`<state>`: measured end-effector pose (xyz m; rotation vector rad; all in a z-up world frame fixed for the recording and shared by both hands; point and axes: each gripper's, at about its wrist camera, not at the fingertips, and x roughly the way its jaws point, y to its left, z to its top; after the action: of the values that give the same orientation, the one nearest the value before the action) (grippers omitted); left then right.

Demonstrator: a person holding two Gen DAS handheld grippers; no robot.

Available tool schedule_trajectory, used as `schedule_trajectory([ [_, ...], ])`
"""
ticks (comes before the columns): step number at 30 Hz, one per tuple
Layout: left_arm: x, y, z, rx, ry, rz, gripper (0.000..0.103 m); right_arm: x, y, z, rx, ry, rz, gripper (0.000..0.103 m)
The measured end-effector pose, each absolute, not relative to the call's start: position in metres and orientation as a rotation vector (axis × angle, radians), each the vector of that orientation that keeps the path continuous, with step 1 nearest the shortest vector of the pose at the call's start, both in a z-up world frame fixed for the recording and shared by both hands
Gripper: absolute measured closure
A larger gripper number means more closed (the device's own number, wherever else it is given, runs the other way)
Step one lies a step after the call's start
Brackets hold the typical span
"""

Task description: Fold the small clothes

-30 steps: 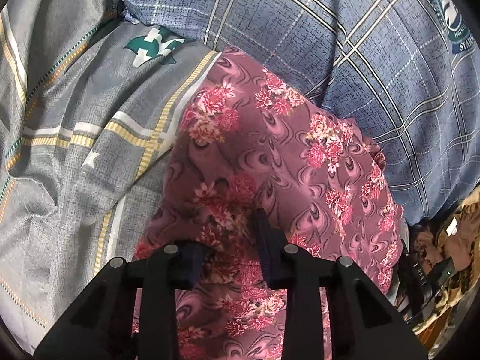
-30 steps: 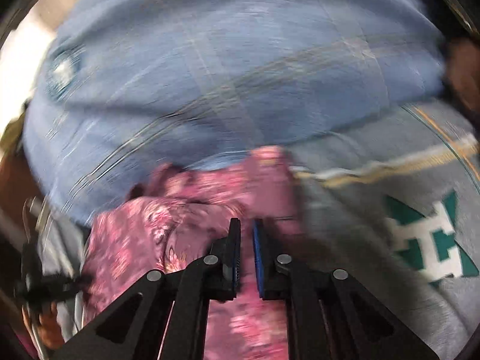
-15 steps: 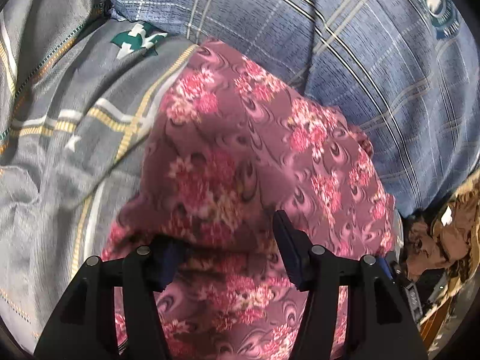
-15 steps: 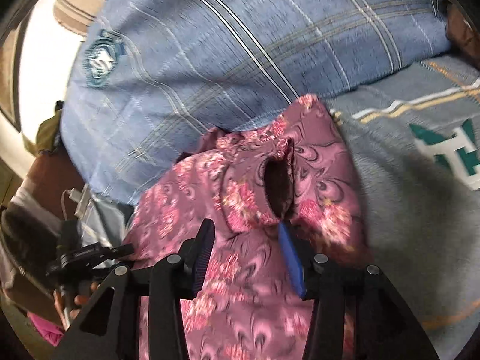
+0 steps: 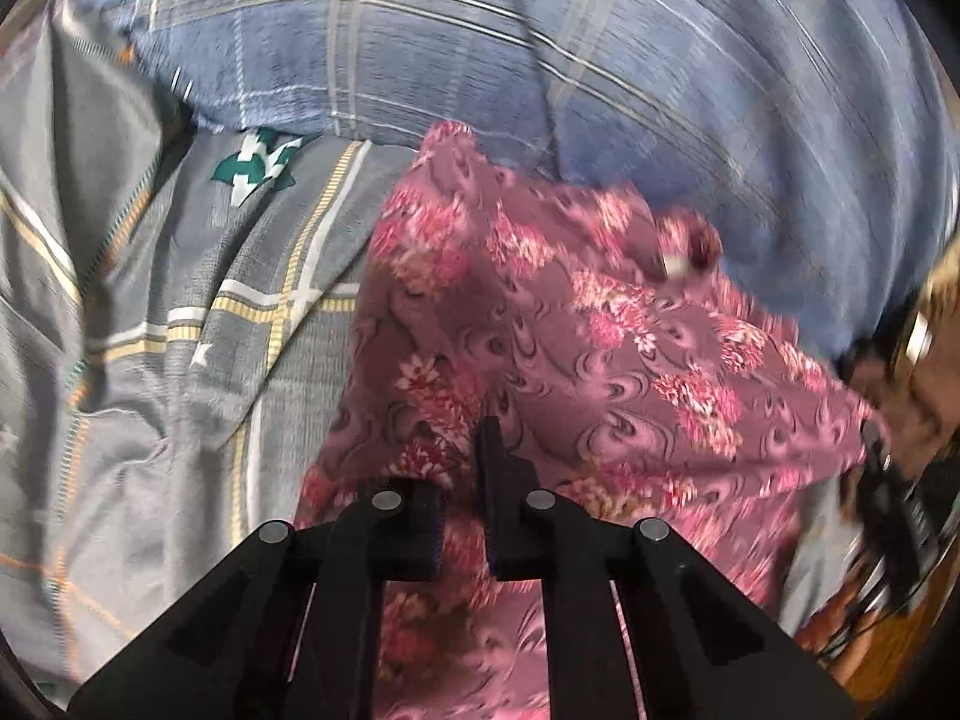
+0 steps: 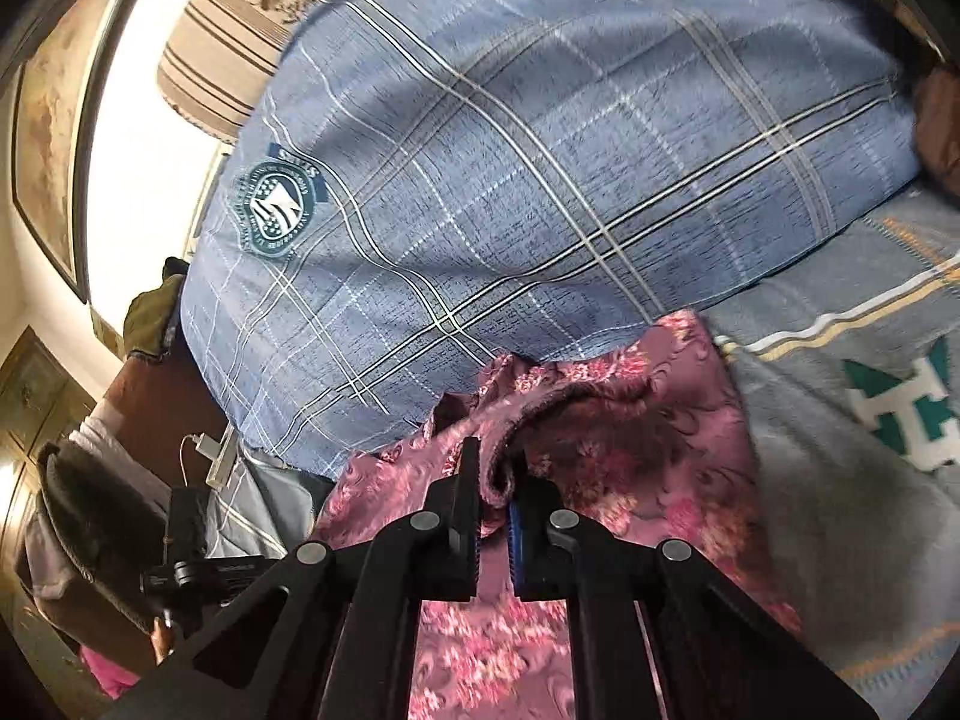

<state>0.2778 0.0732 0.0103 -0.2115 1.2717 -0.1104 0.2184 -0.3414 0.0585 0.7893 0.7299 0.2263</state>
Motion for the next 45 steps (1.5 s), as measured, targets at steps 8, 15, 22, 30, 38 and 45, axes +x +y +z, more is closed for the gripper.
schedule_trajectory([
  [8, 0.263, 0.060, -0.024, -0.161, 1.352, -0.100, 0.094, 0.205, -0.353, -0.011, 0.833, 0.914, 0.088, 0.097],
  [15, 0.237, 0.097, -0.001, -0.309, 1.272, -0.184, 0.057, 0.195, -0.361, 0.006, 0.864, 0.873, 0.144, 0.089],
  [22, 0.236, 0.145, 0.002, -0.495, 1.204, -0.148, 0.047, 0.203, -0.377, 0.015, 0.914, 0.821, 0.124, 0.066],
  [30, 0.260, 0.131, -0.020, -0.575, 1.259, -0.136, 0.047, 0.238, -0.360, 0.004, 0.794, 0.904, 0.093, 0.084],
  [38, 0.275, 0.113, -0.011, -0.556, 1.168, -0.059, 0.076, 0.262, -0.338, 0.061, 0.662, 0.799, 0.207, 0.096],
  [45, 0.280, 0.151, -0.018, -0.544, 1.174, 0.071, 0.096, 0.249, -0.348, 0.076, 0.713, 0.703, 0.232, 0.097],
])
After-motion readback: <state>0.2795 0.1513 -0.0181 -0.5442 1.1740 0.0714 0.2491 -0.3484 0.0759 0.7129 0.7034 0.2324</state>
